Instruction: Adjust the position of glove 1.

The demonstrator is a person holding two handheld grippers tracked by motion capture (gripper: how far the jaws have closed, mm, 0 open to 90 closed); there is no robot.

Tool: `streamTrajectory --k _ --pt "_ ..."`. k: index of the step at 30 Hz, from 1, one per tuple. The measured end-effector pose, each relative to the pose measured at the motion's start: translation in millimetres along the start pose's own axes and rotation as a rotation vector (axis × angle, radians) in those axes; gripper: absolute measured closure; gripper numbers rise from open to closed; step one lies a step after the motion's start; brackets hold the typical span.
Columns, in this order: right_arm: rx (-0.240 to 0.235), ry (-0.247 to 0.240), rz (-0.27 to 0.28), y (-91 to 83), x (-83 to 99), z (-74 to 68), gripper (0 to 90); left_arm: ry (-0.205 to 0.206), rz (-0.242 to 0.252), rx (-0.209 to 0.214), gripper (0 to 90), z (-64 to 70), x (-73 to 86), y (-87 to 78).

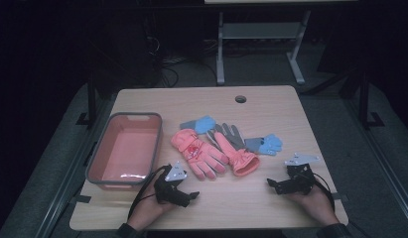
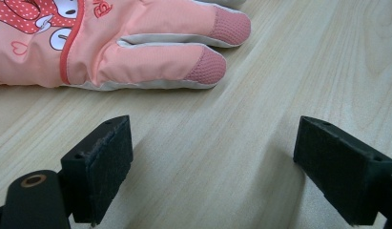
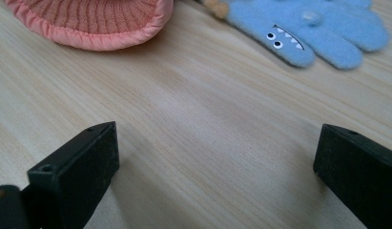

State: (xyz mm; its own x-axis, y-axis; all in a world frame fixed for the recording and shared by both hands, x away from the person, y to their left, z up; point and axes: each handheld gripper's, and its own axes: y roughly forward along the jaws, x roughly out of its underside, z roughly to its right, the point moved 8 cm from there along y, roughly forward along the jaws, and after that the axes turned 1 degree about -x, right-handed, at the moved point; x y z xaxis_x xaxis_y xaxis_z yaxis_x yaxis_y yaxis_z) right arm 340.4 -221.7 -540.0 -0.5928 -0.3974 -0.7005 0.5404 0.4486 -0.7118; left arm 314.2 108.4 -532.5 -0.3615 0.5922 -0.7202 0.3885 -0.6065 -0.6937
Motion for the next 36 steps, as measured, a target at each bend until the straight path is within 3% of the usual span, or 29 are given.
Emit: streamTrajectory --k 7,14,18,27,36 --pt "0.005 0.0 0.002 -2.4 2.2 0.0 2.7 0.0 0.0 0.0 12.2 0.0 0.0 0.0" --pt "-0.012 0.024 -0.018 -11.1 -0.9 2.9 25.2 0.001 0.0 0.0 12.2 -0.1 0.0 0.0" --pt "-0.013 0.021 -0.014 -12.2 -4.9 4.4 31.2 0.001 0.0 0.0 12.3 -0.1 0.0 0.0" --pt "0.0 0.064 0.037 -13.7 -33.3 21.4 51.8 0.0 -0.001 0.001 12.2 0.0 0.0 -0.1" --pt "0.003 0.063 0.062 -2.2 -53.5 28.7 59.2 0.002 -0.006 0.001 12.3 0.0 0.1 -0.4"
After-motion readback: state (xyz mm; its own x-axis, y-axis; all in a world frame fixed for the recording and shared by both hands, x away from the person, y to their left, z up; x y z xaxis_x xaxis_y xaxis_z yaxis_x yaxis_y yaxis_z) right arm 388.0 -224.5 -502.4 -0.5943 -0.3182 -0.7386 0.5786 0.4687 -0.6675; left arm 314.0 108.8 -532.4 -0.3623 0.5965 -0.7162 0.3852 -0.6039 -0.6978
